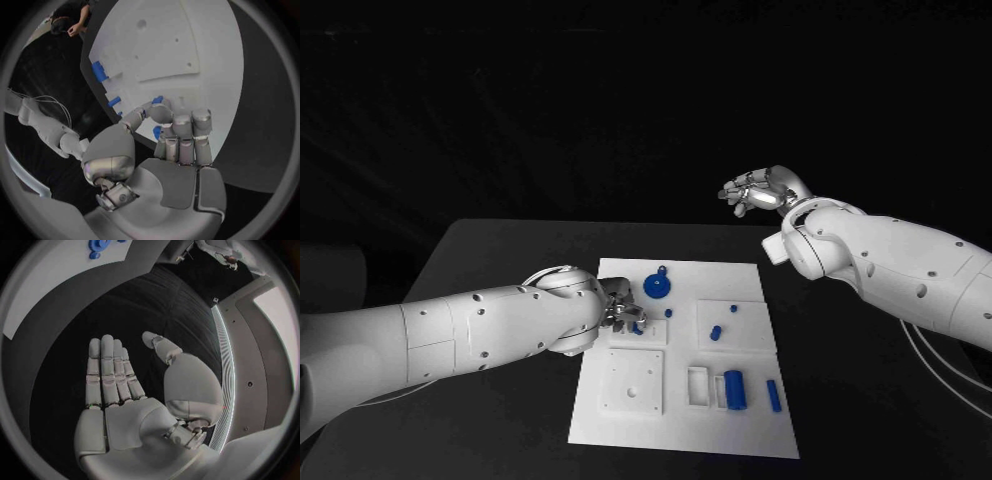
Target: Assemble the parts on the task board
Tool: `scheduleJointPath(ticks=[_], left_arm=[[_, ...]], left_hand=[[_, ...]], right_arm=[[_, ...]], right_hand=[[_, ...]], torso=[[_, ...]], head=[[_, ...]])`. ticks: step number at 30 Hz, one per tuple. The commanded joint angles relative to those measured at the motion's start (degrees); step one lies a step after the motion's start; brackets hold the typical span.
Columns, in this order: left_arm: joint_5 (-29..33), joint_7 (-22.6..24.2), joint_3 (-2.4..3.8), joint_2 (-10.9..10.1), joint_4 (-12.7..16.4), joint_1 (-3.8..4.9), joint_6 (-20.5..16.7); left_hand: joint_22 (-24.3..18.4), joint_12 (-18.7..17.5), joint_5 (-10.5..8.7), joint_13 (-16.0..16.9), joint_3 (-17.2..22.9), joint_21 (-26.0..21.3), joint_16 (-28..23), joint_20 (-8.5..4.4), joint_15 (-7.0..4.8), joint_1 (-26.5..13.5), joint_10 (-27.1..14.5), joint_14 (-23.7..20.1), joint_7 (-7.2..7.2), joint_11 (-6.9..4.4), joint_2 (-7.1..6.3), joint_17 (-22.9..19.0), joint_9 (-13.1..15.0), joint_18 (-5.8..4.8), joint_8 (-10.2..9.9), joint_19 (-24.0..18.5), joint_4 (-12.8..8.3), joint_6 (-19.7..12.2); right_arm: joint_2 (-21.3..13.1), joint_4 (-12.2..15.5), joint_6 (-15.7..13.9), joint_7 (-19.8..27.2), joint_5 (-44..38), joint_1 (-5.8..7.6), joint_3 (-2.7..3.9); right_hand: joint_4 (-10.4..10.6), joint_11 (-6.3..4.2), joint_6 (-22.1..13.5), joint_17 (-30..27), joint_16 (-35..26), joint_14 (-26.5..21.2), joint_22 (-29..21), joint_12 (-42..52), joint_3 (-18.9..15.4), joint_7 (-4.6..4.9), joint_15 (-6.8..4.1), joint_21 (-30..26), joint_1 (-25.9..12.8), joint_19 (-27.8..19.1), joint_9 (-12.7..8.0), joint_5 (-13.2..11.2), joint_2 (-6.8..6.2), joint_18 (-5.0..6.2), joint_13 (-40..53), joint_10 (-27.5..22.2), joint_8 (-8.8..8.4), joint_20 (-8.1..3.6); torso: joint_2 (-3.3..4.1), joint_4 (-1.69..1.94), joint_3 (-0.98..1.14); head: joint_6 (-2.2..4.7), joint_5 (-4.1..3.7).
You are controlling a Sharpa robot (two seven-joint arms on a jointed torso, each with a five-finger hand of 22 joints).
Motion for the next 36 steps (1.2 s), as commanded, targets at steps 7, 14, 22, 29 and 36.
scheduleJointPath(ticks=[7,14,22,29,36], left_arm=[[-1.07,0.90,0.04,0.17,0.15,-0.44,-1.94],[-1.10,1.10,0.04,-0.04,0.62,-0.69,-3.15],[-1.66,1.12,0.05,-0.66,1.71,-0.74,-3.99],[-2.36,1.32,0.06,-1.33,2.23,-0.88,-5.45],[-4.03,1.65,0.05,-1.38,2.38,-1.20,-6.25]], left_hand=[[0.94,0.23,-0.16,-0.02,6.22,0.36,0.36,-6.55,-4.67,-0.15,-1.41,1.95,-7.31,-1.92,0.58,-0.11,4.75,0.75,0.41,0.32,-0.31,11.35],[0.94,0.26,-0.33,-0.06,6.30,0.39,0.38,-6.55,-4.66,-0.29,-1.46,1.92,-7.29,-1.91,0.66,-0.16,4.79,0.76,0.38,0.31,-0.31,11.32],[0.94,0.27,-0.38,-0.09,6.36,0.41,0.40,-6.55,-4.66,-0.31,-1.48,1.92,-7.29,-1.92,0.66,-0.18,4.81,0.77,0.38,0.31,-0.33,11.32],[0.94,0.29,-0.39,-0.10,6.43,0.43,0.42,-6.56,-4.66,-0.30,-1.49,1.93,-7.30,-1.93,0.63,-0.20,4.82,0.79,0.37,0.32,-0.35,11.32],[0.95,0.34,-0.39,-0.12,6.54,0.47,0.47,-6.57,-4.67,-0.28,-1.49,1.96,-7.32,-1.96,0.56,-0.23,4.86,0.81,0.38,0.34,-0.35,11.35]], right_arm=[[0.06,0.11,0.98,0.24,-0.15,0.01,0.03],[0.06,0.05,0.98,0.20,-0.15,0.01,0.03],[0.04,-0.03,1.03,0.18,-0.15,0.00,0.03],[-0.07,-0.03,1.06,0.18,-0.15,-0.01,0.03],[-0.10,-0.04,1.16,0.09,-0.15,-0.03,0.03]], right_hand=[[-0.27,0.04,-0.21,-0.10,-0.36,-0.15,0.11,0.34,-0.32,0.20,0.25,-0.28,-0.16,-0.12,-0.13,0.47,0.56,1.20,-0.25,0.03,0.40,0.47],[-0.27,0.05,-0.21,-0.12,-0.36,-0.20,0.12,0.39,-0.39,0.21,0.27,-0.30,-0.24,-0.17,-0.16,0.65,0.59,1.20,-0.39,-0.02,0.41,0.52],[-0.27,0.06,-0.21,-0.13,-0.37,-0.24,0.14,0.43,-0.43,0.21,0.29,-0.32,-0.30,-0.21,-0.18,0.75,0.62,1.20,-0.48,-0.05,0.42,0.55],[-0.26,0.07,-0.21,-0.14,-0.37,-0.27,0.15,0.46,-0.49,0.21,0.31,-0.33,-0.38,-0.24,-0.20,0.79,0.66,1.20,-0.56,-0.07,0.44,0.58],[-0.25,0.07,-0.20,-0.14,-0.37,-0.29,0.17,0.50,-0.55,0.21,0.32,-0.34,-0.45,-0.27,-0.21,0.85,0.70,1.20,-0.64,-0.09,0.45,0.60]], torso=[[0.00,0.00,-0.04],[0.00,-0.02,-0.07],[-0.01,0.02,-0.06],[-0.02,0.03,-0.07],[-0.01,0.06,-0.08]], head=[[0.07,-0.01],[0.08,-0.06],[0.06,-0.05],[0.05,-0.09],[-0.03,-0.16]])
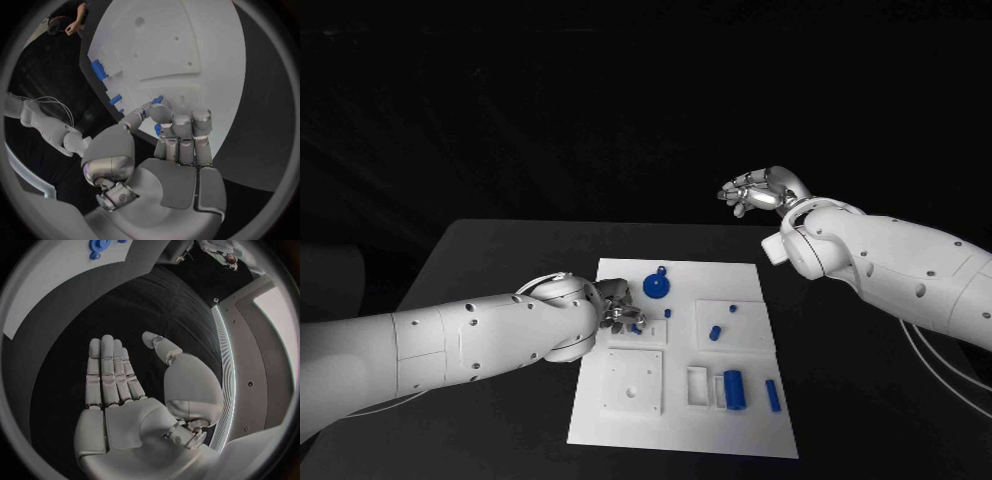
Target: Assemble the parts on the task board
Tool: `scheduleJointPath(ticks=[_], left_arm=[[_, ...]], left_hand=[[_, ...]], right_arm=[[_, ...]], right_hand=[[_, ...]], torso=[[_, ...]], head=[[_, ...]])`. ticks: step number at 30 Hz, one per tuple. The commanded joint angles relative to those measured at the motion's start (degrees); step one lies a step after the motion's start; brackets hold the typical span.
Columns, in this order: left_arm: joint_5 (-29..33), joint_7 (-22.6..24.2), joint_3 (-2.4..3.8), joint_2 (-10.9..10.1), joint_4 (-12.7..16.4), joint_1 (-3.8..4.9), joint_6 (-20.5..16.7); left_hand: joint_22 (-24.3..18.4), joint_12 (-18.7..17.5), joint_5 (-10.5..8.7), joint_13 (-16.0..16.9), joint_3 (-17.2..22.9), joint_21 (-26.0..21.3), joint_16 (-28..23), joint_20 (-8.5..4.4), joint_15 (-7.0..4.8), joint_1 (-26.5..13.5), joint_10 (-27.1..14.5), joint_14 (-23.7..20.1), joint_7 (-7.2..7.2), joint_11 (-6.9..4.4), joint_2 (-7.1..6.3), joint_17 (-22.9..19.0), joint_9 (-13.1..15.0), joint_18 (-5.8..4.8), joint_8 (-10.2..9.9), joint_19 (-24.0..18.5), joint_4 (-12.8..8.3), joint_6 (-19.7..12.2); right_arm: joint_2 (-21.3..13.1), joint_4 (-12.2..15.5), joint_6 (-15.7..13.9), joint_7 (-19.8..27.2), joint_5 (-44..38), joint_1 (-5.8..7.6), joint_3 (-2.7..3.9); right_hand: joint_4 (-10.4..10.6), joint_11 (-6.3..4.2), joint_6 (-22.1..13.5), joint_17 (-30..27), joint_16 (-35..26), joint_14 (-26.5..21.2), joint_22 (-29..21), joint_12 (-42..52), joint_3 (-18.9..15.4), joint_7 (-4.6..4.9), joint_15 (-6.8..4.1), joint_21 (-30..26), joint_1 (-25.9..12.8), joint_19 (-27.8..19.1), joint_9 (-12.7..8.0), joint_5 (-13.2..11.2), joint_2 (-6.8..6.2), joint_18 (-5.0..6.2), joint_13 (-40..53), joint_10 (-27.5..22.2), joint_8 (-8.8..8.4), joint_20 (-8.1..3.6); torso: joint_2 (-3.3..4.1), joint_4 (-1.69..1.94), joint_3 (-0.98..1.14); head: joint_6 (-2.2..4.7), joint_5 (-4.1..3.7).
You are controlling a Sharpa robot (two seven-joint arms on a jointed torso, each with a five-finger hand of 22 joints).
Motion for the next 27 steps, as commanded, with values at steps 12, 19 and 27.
scheduleJointPath(ticks=[12,19,27], left_arm=[[-2.61,1.64,0.02,0.01,0.38,-0.51,-3.73],[-2.57,1.76,0.02,0.11,0.19,-0.71,-3.54],[-2.17,1.86,0.02,0.27,0.13,-0.86,-2.17]], left_hand=[[0.92,0.38,0.30,-0.08,6.35,0.28,0.28,-6.58,-4.52,0.16,-1.53,1.81,-7.32,-1.96,0.35,-0.11,0.09,1.12,0.18,0.35,-0.37,11.34],[0.91,0.39,0.19,-0.11,6.39,0.30,0.27,-6.58,-4.53,0.13,-1.56,1.80,-7.32,-1.97,0.33,-0.15,0.11,1.13,0.16,0.35,-0.36,11.32],[0.91,0.39,0.12,-0.14,6.43,0.30,0.27,-6.58,-4.54,0.10,-1.58,1.79,-7.31,-1.97,0.33,-0.19,0.12,1.14,0.14,0.35,-0.36,11.31]], right_arm=[[0.06,-0.09,0.92,0.17,-0.15,-0.05,0.02],[0.04,-0.08,1.00,0.13,-0.15,-0.05,0.02],[0.06,-0.05,1.06,0.10,-0.15,-0.06,0.02]], right_hand=[[-0.11,0.07,-0.24,-0.10,-0.37,-0.14,0.07,0.32,-0.43,0.43,0.15,-0.36,-0.28,-0.12,-0.08,0.47,0.54,0.41,-0.17,-0.12,0.25,0.41],[-0.13,0.08,-0.24,-0.10,-0.37,-0.17,0.08,0.35,-0.47,0.43,0.16,-0.37,-0.31,-0.15,-0.09,0.51,0.56,0.41,-0.23,-0.14,0.25,0.42],[-0.15,0.08,-0.24,-0.11,-0.38,-0.18,0.09,0.36,-0.48,0.43,0.17,-0.38,-0.31,-0.16,-0.10,0.53,0.57,0.41,-0.27,-0.15,0.26,0.42]], torso=[[0.00,-0.01,0.03],[-0.02,-0.07,0.06],[-0.01,-0.05,0.06]], head=[[-0.11,-0.05],[-0.13,-0.01],[-0.23,-0.01]])
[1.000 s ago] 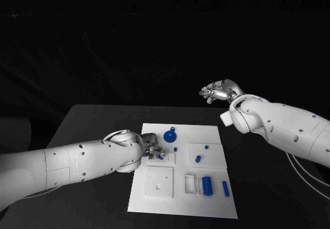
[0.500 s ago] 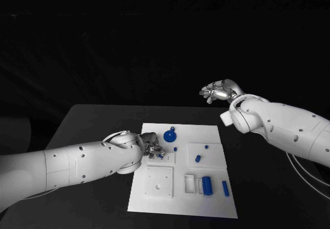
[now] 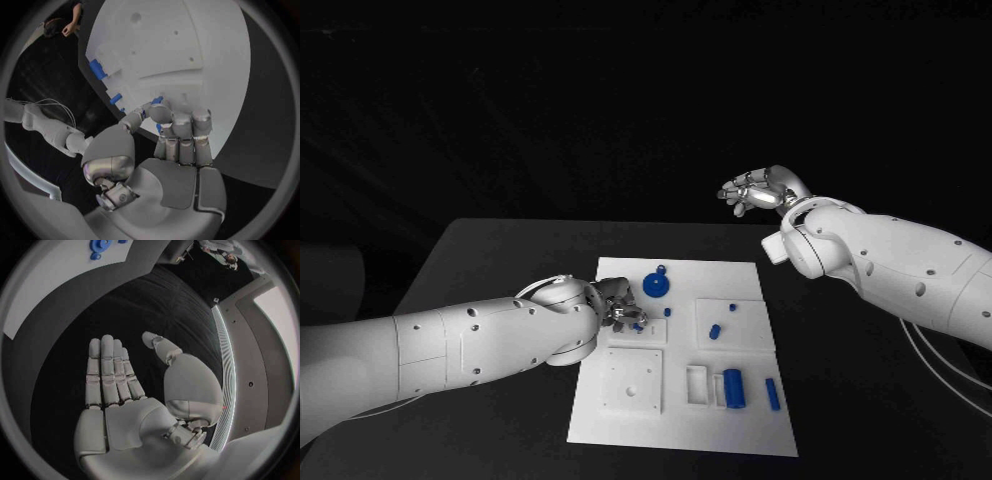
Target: Assemble the parts on the task board
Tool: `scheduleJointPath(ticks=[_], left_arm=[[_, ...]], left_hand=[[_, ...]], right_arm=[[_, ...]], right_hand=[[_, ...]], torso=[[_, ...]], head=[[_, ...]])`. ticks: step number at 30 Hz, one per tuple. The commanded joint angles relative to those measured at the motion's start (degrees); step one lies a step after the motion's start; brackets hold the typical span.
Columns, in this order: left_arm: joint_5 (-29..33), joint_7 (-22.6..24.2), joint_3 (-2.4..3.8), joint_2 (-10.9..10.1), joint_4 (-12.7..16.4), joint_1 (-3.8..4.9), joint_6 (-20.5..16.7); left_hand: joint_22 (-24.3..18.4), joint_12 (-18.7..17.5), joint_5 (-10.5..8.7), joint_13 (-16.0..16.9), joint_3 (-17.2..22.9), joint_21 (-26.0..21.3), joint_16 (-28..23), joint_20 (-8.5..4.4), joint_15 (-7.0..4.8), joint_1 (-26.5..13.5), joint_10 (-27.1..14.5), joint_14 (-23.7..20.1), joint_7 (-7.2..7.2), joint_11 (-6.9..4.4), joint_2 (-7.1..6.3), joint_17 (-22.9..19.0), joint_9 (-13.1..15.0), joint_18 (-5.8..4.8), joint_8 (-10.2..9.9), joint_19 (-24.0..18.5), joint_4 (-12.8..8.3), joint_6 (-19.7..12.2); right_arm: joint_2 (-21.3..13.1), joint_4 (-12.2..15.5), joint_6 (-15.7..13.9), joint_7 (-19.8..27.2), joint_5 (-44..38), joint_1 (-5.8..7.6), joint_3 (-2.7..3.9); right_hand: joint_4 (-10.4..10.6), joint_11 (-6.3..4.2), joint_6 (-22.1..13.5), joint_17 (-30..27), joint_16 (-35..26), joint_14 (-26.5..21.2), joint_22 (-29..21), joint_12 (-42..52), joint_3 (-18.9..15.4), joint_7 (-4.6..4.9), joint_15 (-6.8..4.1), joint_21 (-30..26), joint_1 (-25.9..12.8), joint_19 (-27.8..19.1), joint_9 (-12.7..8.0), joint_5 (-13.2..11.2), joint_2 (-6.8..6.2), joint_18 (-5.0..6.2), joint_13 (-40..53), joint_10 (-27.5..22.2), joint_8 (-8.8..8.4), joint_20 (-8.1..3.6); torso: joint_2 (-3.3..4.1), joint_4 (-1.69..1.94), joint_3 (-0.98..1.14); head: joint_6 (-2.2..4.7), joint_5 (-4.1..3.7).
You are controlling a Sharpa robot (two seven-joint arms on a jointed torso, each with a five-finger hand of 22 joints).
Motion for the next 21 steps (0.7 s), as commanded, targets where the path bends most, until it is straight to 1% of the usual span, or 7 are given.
scheduleJointPath(ticks=[1,7,21], left_arm=[[0.03,0.81,0.03,0.21,0.02,-0.13,0.78],[0.15,0.75,0.03,0.31,-0.33,-0.42,1.17],[0.19,0.62,0.03,0.14,-0.44,-0.45,1.88]], left_hand=[[0.92,0.39,-0.12,-0.09,6.42,0.30,0.27,-6.58,-4.51,0.06,-1.65,1.76,-7.15,-1.90,0.37,-0.08,0.09,0.72,0.11,0.36,-0.36,11.14],[0.91,0.40,-0.15,-0.11,6.46,0.31,0.26,-6.58,-4.52,0.05,-1.66,1.75,-7.15,-1.91,0.37,-0.11,0.10,0.73,0.10,0.36,-0.36,11.13],[0.90,0.42,-0.20,-0.14,6.52,0.31,0.26,-6.57,-4.53,0.02,-1.68,1.74,-7.15,-1.91,0.38,-0.17,0.12,0.74,0.07,0.36,-0.36,11.11]], right_arm=[[0.03,0.04,0.86,0.21,-0.15,-0.01,0.03],[0.04,-0.02,0.99,0.17,-0.15,-0.03,0.03],[0.10,0.00,1.14,0.15,-0.15,-0.09,0.03]], right_hand=[[0.00,0.07,-0.11,-0.05,-0.38,-0.19,0.09,0.37,-0.32,0.32,0.17,-0.38,-0.08,-0.17,-0.06,0.31,0.35,0.46,-0.09,-0.15,0.26,0.42],[-0.03,0.07,-0.10,-0.06,-0.38,-0.20,0.10,0.40,-0.34,0.32,0.17,-0.39,-0.08,-0.19,-0.07,0.33,0.39,0.46,-0.15,-0.16,0.27,0.42],[-0.07,0.07,-0.08,-0.06,-0.37,-0.23,0.12,0.45,-0.37,0.31,0.19,-0.40,-0.09,-0.22,-0.09,0.35,0.44,0.46,-0.24,-0.18,0.30,0.43]], torso=[[0.01,0.02,0.01],[-0.03,-0.01,0.02],[0.00,0.05,0.02]], head=[[-0.06,-0.01],[-0.15,-0.01],[-0.19,-0.02]])
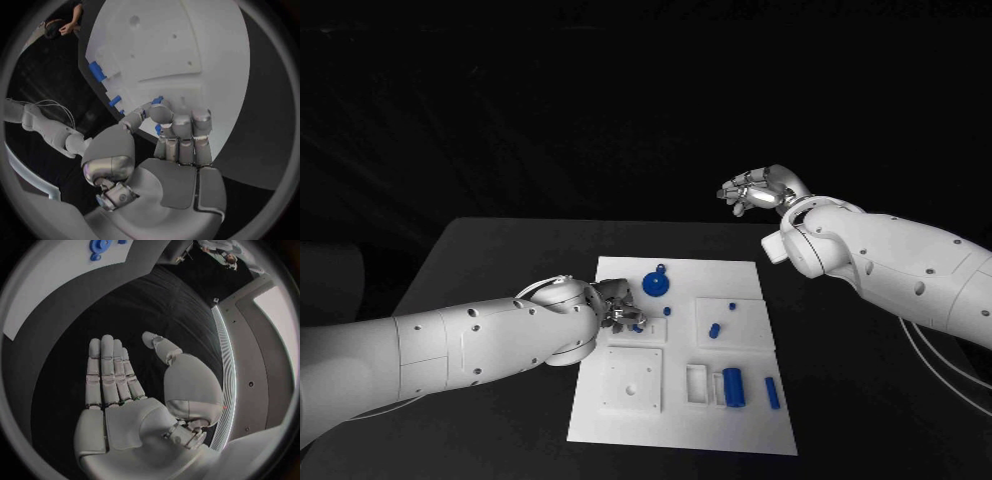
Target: Assemble the parts on the task board
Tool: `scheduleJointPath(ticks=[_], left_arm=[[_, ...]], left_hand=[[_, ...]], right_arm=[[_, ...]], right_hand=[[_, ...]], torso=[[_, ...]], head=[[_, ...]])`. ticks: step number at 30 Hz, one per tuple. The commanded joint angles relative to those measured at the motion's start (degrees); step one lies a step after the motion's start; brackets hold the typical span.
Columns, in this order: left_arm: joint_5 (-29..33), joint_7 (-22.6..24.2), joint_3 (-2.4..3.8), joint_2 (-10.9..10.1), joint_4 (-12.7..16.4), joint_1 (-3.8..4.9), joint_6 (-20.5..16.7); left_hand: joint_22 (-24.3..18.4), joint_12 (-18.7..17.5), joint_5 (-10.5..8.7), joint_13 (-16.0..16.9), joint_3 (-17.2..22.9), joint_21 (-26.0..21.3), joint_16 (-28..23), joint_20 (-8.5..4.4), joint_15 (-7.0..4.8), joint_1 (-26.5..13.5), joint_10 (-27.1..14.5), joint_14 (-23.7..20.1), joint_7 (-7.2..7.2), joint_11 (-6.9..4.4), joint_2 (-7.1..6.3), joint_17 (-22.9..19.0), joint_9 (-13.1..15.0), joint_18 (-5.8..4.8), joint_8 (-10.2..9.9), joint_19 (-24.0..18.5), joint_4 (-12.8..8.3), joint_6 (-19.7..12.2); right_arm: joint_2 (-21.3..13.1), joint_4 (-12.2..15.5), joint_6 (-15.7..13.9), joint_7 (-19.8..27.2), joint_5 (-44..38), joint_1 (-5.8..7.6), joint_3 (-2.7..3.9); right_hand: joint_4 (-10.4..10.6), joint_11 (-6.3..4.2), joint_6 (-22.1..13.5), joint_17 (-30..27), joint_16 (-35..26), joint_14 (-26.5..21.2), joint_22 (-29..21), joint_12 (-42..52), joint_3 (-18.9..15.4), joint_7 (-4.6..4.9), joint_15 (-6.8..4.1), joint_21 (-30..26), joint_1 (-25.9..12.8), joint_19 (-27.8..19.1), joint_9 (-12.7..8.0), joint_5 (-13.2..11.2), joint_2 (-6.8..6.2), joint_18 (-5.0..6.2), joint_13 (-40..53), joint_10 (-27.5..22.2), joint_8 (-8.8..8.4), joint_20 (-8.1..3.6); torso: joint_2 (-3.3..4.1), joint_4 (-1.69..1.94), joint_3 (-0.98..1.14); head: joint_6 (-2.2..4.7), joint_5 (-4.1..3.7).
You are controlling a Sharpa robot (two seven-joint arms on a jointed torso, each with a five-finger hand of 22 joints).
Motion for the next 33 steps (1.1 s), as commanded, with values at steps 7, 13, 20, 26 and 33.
scheduleJointPath(ticks=[7,13,20,26,33], left_arm=[[0.21,0.39,-0.01,-0.12,0.05,-0.08,1.43],[0.73,0.22,-0.01,-0.17,-0.09,-0.16,1.88],[0.72,0.12,-0.01,-0.16,-0.22,-0.16,2.05],[1.22,0.08,-0.01,0.07,-0.31,-0.16,2.95],[1.28,0.20,-0.01,0.62,-0.62,-0.15,3.97]], left_hand=[[0.91,0.22,0.25,-0.11,6.46,0.32,0.26,-6.57,-4.53,-0.04,-1.59,1.74,-7.15,-2.01,0.43,-0.09,0.09,0.87,0.39,0.36,-0.44,11.10],[0.91,0.23,0.27,-0.13,6.49,0.32,0.26,-6.57,-4.54,-0.05,-1.59,1.74,-7.15,-2.01,0.44,-0.11,0.10,0.88,0.39,0.36,-0.44,11.11],[0.90,0.25,0.29,-0.14,6.52,0.33,0.27,-6.57,-4.54,-0.05,-1.59,1.74,-7.15,-2.01,0.42,-0.13,0.12,0.89,0.39,0.35,-0.45,11.11],[0.90,0.26,0.27,-0.15,6.53,0.34,0.27,-6.57,-4.54,-0.07,-1.59,1.74,-7.15,-2.00,0.39,-0.15,0.13,0.89,0.38,0.35,-0.45,11.11],[0.70,0.91,-3.62,-0.13,6.02,0.27,0.50,-6.49,-4.37,-0.62,-1.42,1.76,-7.08,-1.75,0.28,-0.49,0.29,0.91,0.43,0.44,-0.16,11.57]], right_arm=[[0.11,-0.02,0.94,0.23,-0.15,-0.08,0.02],[0.11,-0.05,0.97,0.24,-0.15,-0.17,0.02],[0.15,-0.05,1.04,0.21,-0.15,-0.17,0.02],[0.22,-0.06,1.15,0.12,-0.15,-0.17,0.02],[0.25,-0.06,1.26,0.07,-0.15,-0.17,0.02]], right_hand=[[-0.10,0.07,-0.07,-0.07,-0.37,-0.25,0.08,0.24,-0.38,0.48,0.19,-0.40,-0.08,-0.03,-0.10,0.37,0.47,0.52,-0.12,-0.19,0.31,0.23],[-0.11,0.07,-0.07,-0.07,-0.36,-0.26,0.09,0.27,-0.40,0.48,0.20,-0.41,-0.10,-0.05,-0.11,0.39,0.49,0.52,-0.17,-0.19,0.32,0.24],[-0.14,0.07,-0.07,-0.07,-0.36,-0.27,0.09,0.29,-0.41,0.48,0.20,-0.41,-0.10,-0.06,-0.12,0.41,0.51,0.52,-0.21,-0.20,0.32,0.24],[-0.16,0.07,-0.07,-0.07,-0.36,-0.28,0.10,0.32,-0.42,0.48,0.21,-0.41,-0.10,-0.07,-0.13,0.44,0.52,0.52,-0.25,-0.21,0.32,0.24],[-0.16,0.08,-0.07,-0.08,-0.35,-0.29,0.11,0.34,-0.42,0.49,0.21,-0.42,-0.12,-0.08,-0.14,0.47,0.56,0.52,-0.29,-0.22,0.33,0.25]], torso=[[0.03,0.03,-0.04],[0.02,0.01,-0.05],[0.03,-0.02,0.00],[0.02,-0.02,0.03],[0.06,-0.09,0.05]], head=[[-0.14,0.04],[-0.12,0.09],[-0.08,0.08],[-0.10,0.11],[-0.22,0.14]])
